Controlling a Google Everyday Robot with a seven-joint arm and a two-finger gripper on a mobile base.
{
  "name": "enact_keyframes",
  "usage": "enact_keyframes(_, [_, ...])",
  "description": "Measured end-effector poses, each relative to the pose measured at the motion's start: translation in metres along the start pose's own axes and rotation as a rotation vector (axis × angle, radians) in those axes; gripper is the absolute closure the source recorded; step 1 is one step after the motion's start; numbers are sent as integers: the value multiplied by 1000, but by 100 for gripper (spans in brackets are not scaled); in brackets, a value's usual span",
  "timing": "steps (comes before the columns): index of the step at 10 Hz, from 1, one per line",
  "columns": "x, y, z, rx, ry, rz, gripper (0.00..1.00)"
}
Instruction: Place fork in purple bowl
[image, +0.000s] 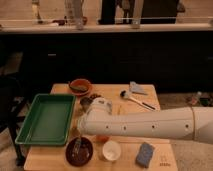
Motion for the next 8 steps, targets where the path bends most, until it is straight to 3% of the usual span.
enact_keyframes(8, [-40,8,20,18,-11,-32,100])
